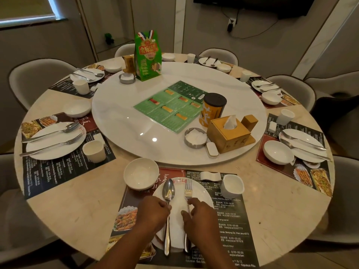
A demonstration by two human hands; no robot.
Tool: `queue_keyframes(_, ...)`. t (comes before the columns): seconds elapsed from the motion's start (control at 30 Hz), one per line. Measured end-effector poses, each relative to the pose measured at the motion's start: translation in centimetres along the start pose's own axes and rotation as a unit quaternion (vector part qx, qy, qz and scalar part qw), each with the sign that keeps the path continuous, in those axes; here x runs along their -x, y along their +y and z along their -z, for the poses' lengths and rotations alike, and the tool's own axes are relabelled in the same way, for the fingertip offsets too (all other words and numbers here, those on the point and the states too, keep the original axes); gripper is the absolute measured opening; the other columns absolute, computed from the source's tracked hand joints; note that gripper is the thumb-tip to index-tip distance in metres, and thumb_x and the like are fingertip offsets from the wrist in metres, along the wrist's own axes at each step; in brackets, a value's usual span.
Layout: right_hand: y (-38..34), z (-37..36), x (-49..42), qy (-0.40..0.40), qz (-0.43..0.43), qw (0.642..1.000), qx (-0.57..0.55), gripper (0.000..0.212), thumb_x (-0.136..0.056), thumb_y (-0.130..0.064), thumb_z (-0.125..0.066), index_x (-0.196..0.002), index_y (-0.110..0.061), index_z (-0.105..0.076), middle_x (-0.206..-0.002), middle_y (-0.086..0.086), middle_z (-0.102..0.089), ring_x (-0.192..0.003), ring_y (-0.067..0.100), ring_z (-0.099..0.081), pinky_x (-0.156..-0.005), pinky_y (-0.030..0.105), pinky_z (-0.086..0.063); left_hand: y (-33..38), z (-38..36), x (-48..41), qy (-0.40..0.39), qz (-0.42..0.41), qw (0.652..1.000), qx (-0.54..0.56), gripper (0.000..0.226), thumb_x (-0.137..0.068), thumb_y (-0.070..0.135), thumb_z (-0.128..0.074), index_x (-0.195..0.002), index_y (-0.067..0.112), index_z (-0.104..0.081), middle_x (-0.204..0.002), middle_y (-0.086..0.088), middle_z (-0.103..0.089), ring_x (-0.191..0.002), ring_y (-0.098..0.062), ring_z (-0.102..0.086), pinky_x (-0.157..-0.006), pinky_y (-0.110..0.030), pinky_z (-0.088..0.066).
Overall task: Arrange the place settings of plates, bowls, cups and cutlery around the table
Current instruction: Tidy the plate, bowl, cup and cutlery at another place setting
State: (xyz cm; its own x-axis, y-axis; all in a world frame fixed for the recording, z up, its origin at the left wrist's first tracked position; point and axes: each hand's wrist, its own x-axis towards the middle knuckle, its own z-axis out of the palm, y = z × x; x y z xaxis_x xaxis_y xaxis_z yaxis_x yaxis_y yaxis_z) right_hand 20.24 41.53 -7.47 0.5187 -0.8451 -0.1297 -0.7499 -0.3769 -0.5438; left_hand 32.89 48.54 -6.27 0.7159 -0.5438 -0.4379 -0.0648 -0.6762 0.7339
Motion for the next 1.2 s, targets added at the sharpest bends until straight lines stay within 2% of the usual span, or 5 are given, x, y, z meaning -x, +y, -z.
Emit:
queue_keyframes(0.17,0.5,-0.2,-0.2,-0.016,-0.015,1.0,-0.013,0.046,-0.085,-0.034,-0.064,-0.13,-0.032,-0.056,-0.101,-0.008,-0.069,-0.094,0.012,-0.064,-0.085,0.031,-0.053,0.0,-0.2,-0.4,0.006,-0.011,0.999,-0.049,0.013,-0.084,0.02,-0.074,-0.073,0.018,-0.078,-0.068,0.004,-0.071,-0.069,-0.009,-0.067,-0.076,-0.034,-0.058)
queue_keyframes(0.33,1.1,-0.3,-0.1,-0.023,-0.017,0.999,-0.045,0.045,-0.084,-0.031,-0.067,-0.128,-0.033,-0.059,-0.077,-0.007,-0.069,-0.08,0.007,-0.065,-0.08,0.027,-0.054,-0.2,-0.3,-0.6,0.016,-0.023,0.996,-0.081,0.012,-0.084,0.023,-0.075,-0.072,0.019,-0.078,-0.066,0.005,-0.069,-0.066,-0.008,-0.066,-0.072,-0.031,-0.056)
queue_keyframes(0.43,1.3,-0.2,-0.1,-0.02,-0.021,0.998,-0.063,0.043,-0.084,-0.029,-0.069,-0.126,-0.032,-0.061,-0.073,-0.008,-0.066,-0.075,0.006,-0.063,-0.077,0.026,-0.054,-0.1,-0.4,-0.8,0.029,-0.029,0.995,-0.093,0.015,-0.083,0.024,-0.075,-0.069,0.019,-0.075,-0.064,0.005,-0.068,-0.064,-0.008,-0.065,-0.067,-0.027,-0.053)
queue_keyframes(0.7,1.6,-0.2,-0.4,-0.02,-0.026,0.996,-0.085,0.043,-0.084,-0.027,-0.07,-0.127,-0.032,-0.061,-0.079,-0.009,-0.066,-0.076,0.006,-0.063,-0.078,0.026,-0.054,-0.2,-0.4,-1.0,0.045,-0.059,0.991,-0.116,0.011,-0.085,0.027,-0.074,-0.08,0.019,-0.077,-0.068,0.008,-0.067,-0.065,-0.003,-0.06,-0.066,-0.021,-0.044)
queue_keyframes(1.2,1.7,-0.3,-0.7,-0.009,-0.007,0.998,-0.059,0.045,-0.085,-0.025,-0.069,-0.128,-0.03,-0.061,-0.086,-0.008,-0.064,-0.081,0.01,-0.061,-0.081,0.027,-0.052,-0.4,-0.4,-0.6,0.066,-0.077,0.988,-0.113,0.011,-0.085,0.028,-0.073,-0.084,0.019,-0.079,-0.071,0.006,-0.07,-0.066,-0.005,-0.062,-0.069,-0.025,-0.051)
